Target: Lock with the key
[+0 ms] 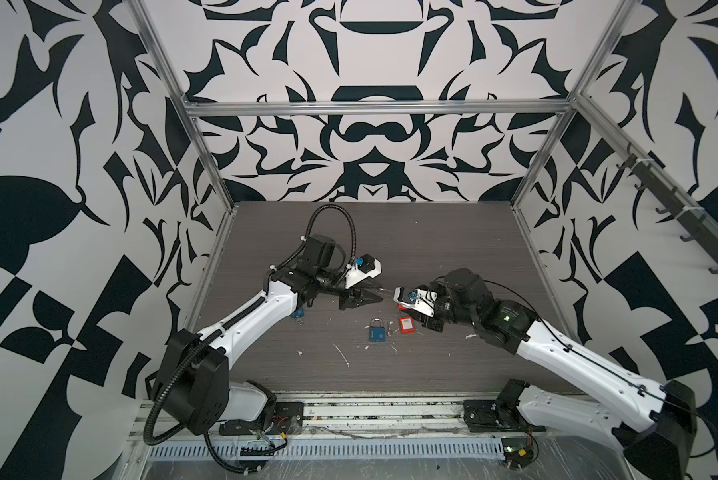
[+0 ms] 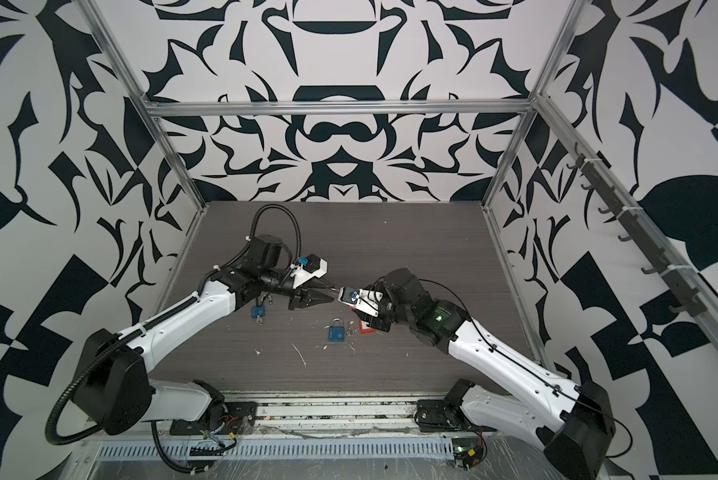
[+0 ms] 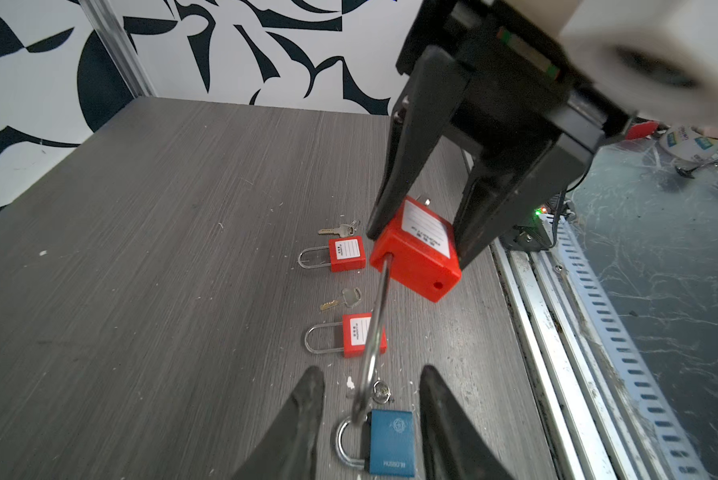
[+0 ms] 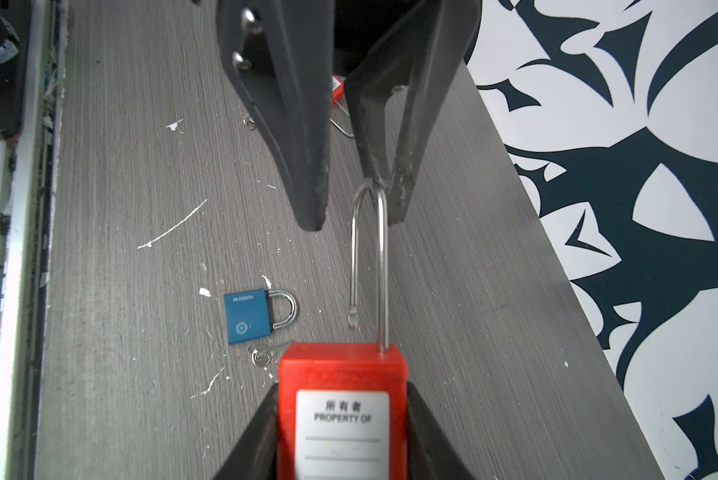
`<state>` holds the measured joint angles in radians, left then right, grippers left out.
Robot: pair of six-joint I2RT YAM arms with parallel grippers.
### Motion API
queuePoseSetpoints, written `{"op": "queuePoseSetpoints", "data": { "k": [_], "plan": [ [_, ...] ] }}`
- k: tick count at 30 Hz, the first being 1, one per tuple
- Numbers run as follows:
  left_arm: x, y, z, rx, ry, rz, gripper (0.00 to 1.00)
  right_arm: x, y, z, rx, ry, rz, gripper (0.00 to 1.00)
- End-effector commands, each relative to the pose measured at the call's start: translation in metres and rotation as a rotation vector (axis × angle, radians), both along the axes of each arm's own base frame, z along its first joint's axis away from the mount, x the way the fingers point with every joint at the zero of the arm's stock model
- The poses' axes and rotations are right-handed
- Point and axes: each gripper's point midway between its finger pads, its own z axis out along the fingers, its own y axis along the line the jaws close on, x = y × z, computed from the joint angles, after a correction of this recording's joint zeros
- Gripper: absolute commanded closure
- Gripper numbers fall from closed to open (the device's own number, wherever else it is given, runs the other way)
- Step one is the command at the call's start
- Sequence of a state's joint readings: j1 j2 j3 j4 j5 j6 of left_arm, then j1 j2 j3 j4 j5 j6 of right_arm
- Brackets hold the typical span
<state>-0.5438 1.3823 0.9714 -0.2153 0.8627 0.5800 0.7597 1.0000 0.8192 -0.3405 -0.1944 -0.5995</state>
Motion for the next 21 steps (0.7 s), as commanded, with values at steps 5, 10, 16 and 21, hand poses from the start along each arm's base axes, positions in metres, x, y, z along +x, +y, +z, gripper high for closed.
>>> {"op": "queuePoseSetpoints", "data": {
  "k": [5,10,16,21],
  "plan": [
    [-0.01,-0.009,0.0,-0.016,-0.031,-0.058,0.67,-0.007,-0.003,0.014,0.014,-0.04,0.033,0.86],
    [-0.015,-0.019,-0.004,-0.009,-0.032,-0.079,0.79,-0.007,-0.001,0.015,0.004,-0.05,0.057,0.86],
    [-0.016,-0.022,-0.004,-0.019,-0.007,-0.085,1.0,-0.006,-0.002,0.016,-0.004,-0.073,0.057,0.87],
    [-0.021,-0.024,-0.001,-0.034,0.024,-0.108,1.0,-0.006,-0.005,0.013,-0.017,-0.08,0.053,0.72]
  ]
}}
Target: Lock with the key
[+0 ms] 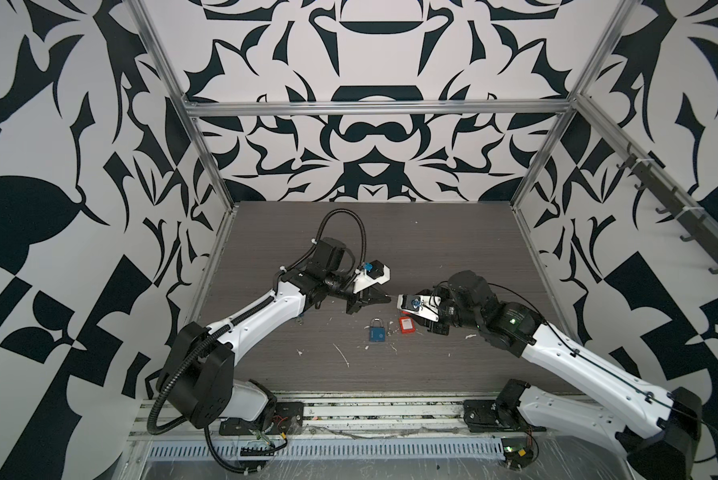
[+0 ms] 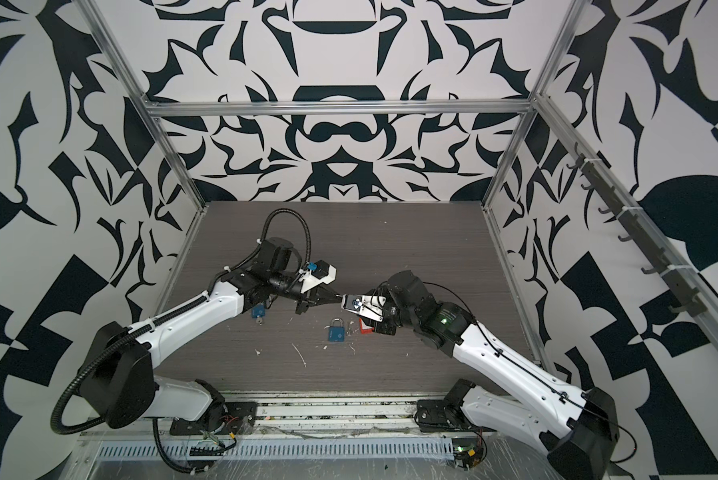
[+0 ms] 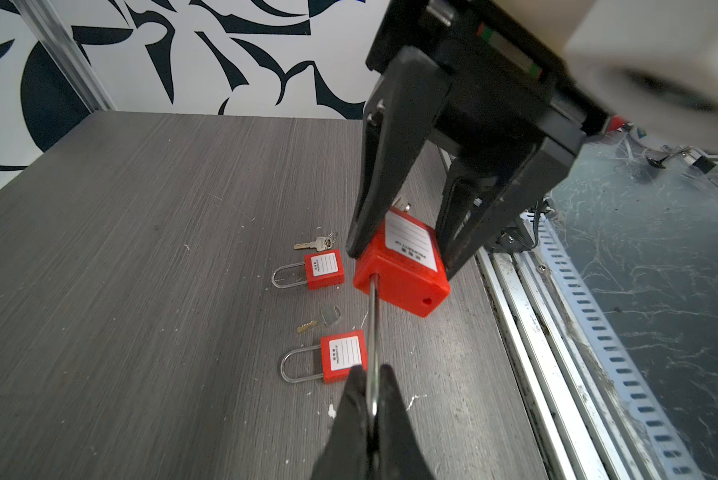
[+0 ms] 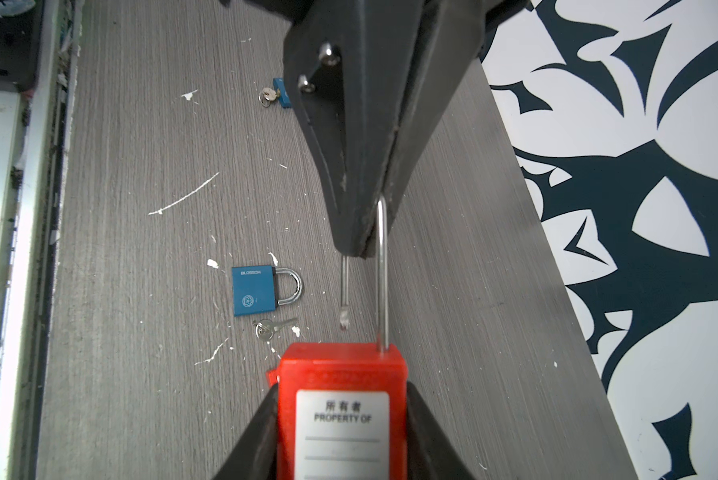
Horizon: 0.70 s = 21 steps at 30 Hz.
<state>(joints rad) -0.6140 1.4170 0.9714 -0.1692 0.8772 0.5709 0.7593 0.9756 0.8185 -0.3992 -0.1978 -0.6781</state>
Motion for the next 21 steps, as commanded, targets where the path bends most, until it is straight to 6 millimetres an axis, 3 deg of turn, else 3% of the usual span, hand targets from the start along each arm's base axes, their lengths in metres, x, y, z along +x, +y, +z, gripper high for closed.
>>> {"op": "queuePoseSetpoints", "data": {
  "k": [1,2,6,8,13,17,21],
  "plan": [
    [-0.005,-0.004,0.003,-0.021,0.027,-0.033,1.0,0.003,0.001,0.016,0.035,-0.055,0.001,0.65],
    [-0.005,-0.005,0.003,-0.021,0.028,-0.033,1.0,0.004,0.0,0.015,0.034,-0.053,-0.008,0.6],
    [-0.008,-0.005,0.004,-0.027,0.025,-0.028,1.0,-0.007,-0.003,0.01,0.006,0.038,-0.001,0.19],
    [-0.01,-0.005,0.005,-0.037,0.021,-0.025,1.0,-0.011,-0.005,0.011,0.004,0.072,0.0,0.1],
    [-0.018,-0.004,0.006,-0.052,0.001,-0.029,1.0,-0.011,-0.014,0.011,-0.024,0.092,-0.005,0.12],
    [-0.025,-0.003,0.005,-0.065,-0.017,-0.041,1.0,-0.004,-0.02,0.011,-0.045,0.092,-0.027,0.28],
    [-0.032,-0.002,0.003,-0.067,-0.029,-0.049,1.0,-0.009,-0.015,0.011,-0.04,0.135,0.015,0.39]
  ]
}}
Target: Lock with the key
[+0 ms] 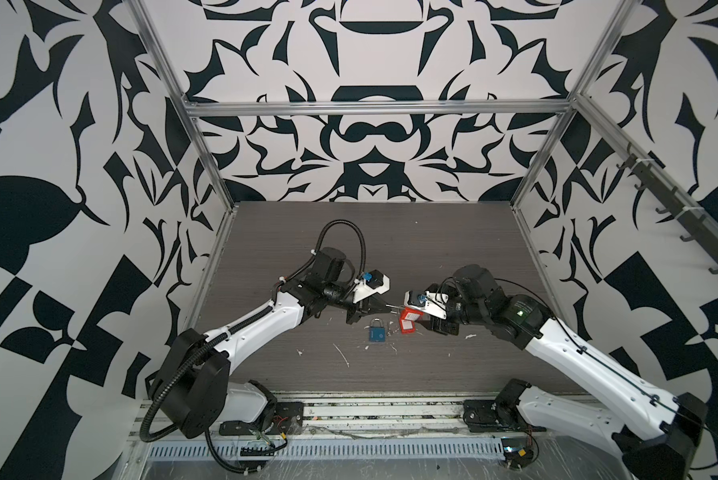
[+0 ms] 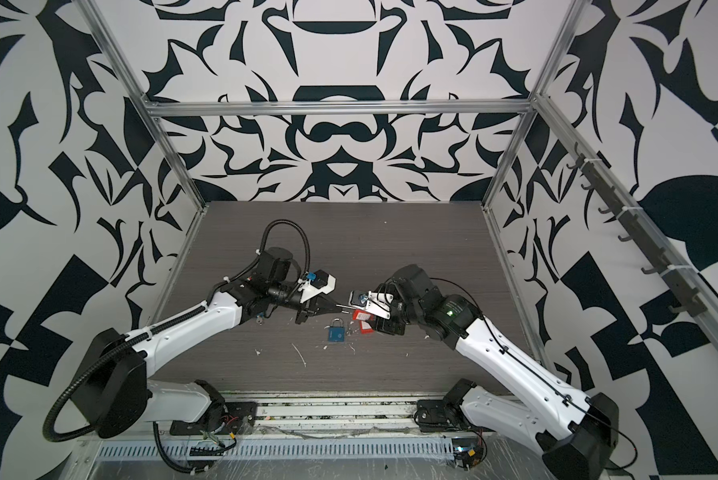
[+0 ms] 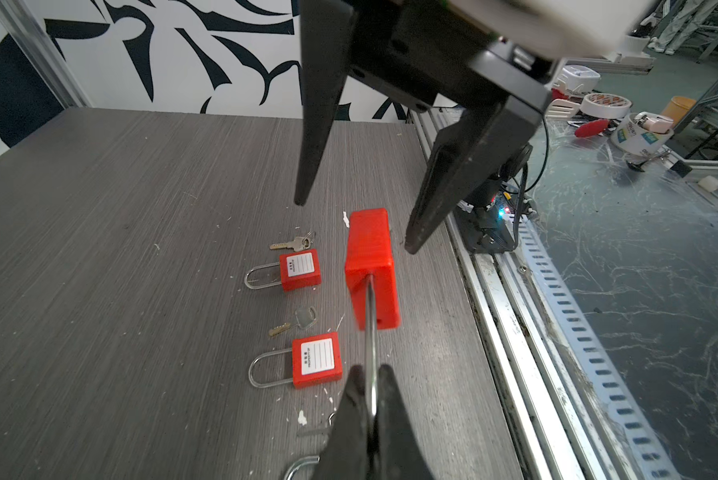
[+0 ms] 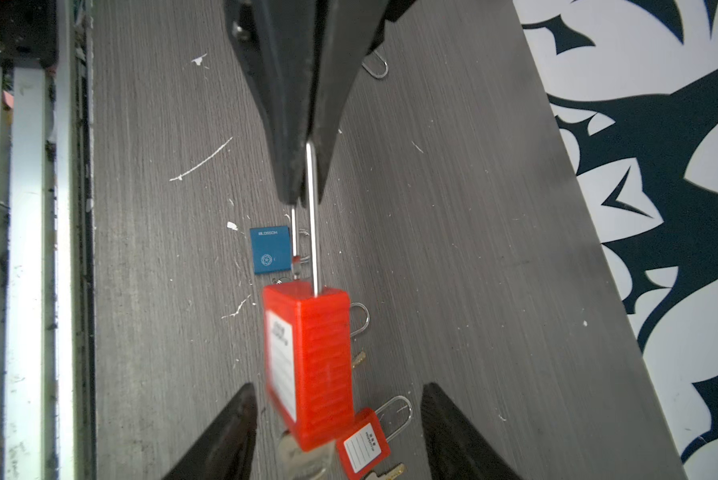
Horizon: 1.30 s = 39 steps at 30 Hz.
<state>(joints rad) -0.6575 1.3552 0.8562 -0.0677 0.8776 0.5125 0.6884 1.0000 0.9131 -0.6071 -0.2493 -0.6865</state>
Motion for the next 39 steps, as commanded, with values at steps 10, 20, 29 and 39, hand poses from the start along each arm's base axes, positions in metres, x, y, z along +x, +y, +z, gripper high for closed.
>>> {"op": "queuePoseSetpoints", "data": {
  "k": [10,20,29,39],
  "plan": [
    [-0.016,-0.004,0.014,-0.064,-0.08,-0.044,1.0,-0.019,0.016,0.009,0.051,0.116,0.103,0.62],
    [-0.025,-0.016,0.003,-0.081,-0.066,-0.066,1.0,-0.029,0.023,0.014,0.092,0.16,0.153,0.75],
    [-0.029,-0.031,0.002,-0.107,-0.106,-0.083,1.0,-0.035,0.03,0.011,0.1,0.209,0.203,0.86],
    [-0.032,-0.037,0.003,-0.118,-0.025,-0.111,1.0,-0.03,0.041,0.037,0.222,0.112,0.229,0.86]
  ]
}}
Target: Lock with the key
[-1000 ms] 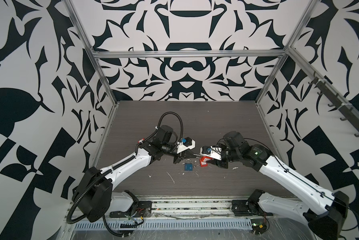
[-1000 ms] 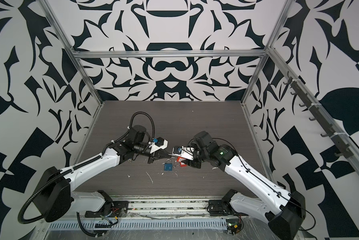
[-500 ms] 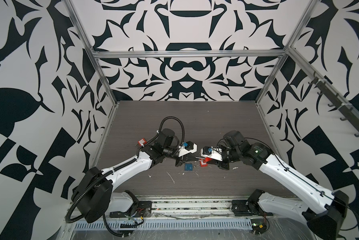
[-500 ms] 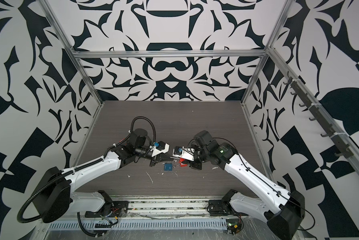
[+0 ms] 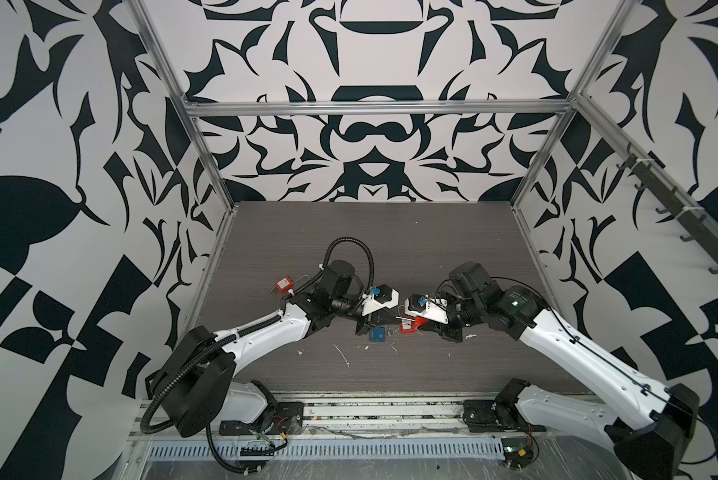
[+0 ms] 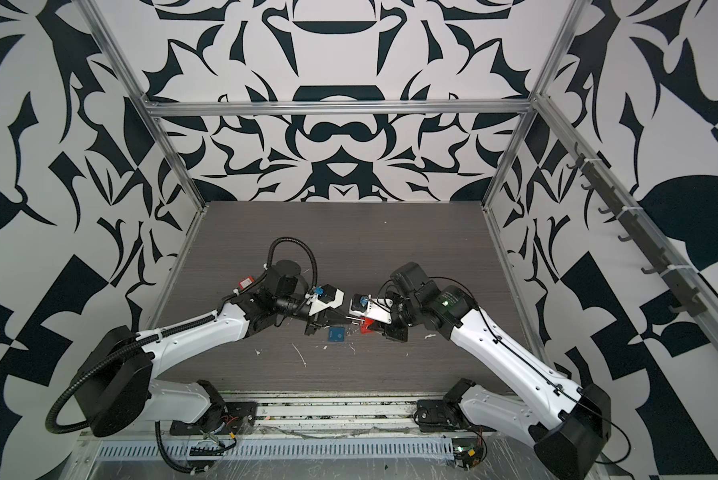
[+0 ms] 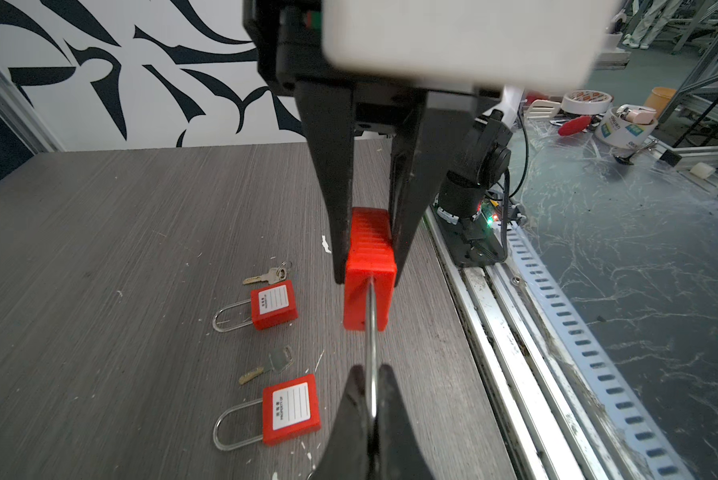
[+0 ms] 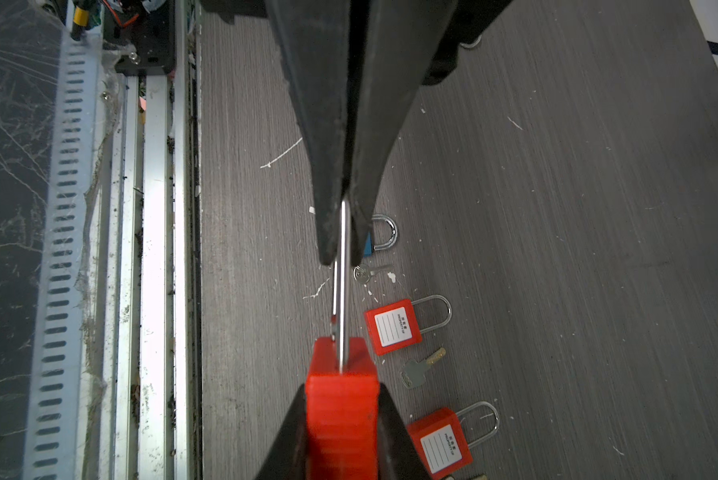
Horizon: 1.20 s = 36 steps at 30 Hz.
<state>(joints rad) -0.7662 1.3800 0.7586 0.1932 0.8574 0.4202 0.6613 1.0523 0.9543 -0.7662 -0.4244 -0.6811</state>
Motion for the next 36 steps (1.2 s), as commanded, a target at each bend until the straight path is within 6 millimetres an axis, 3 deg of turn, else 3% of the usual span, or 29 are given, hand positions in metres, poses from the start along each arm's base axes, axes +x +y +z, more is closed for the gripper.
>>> {"op": "queuePoseSetpoints", "data": {
  "k": [1,13,20,24,29,33,36],
  "plan": [
    [-0.007,-0.012,0.013,-0.053,0.003,-0.056,1.0,-0.001,0.04,0.05,0.243,-0.084,0.132,0.86],
    [-0.006,-0.01,0.016,-0.08,-0.131,-0.013,1.0,-0.003,0.038,0.039,0.203,-0.027,0.138,0.87],
    [-0.016,-0.013,0.013,-0.046,-0.007,-0.087,1.0,0.025,0.034,0.037,0.192,-0.214,0.062,0.87],
    [-0.017,-0.014,0.01,-0.041,0.023,-0.091,1.0,0.027,0.032,0.033,0.178,-0.244,0.07,0.88],
    [-0.014,-0.016,0.007,-0.043,0.025,-0.085,1.0,0.022,0.038,0.041,0.223,-0.225,0.09,0.87],
    [-0.009,-0.018,0.007,-0.069,0.005,-0.069,1.0,0.018,0.039,0.045,0.233,-0.2,0.095,0.79],
    [-0.001,-0.015,0.011,-0.081,0.001,-0.055,1.0,0.017,0.03,0.044,0.178,-0.183,0.067,0.6]
  ]
}}
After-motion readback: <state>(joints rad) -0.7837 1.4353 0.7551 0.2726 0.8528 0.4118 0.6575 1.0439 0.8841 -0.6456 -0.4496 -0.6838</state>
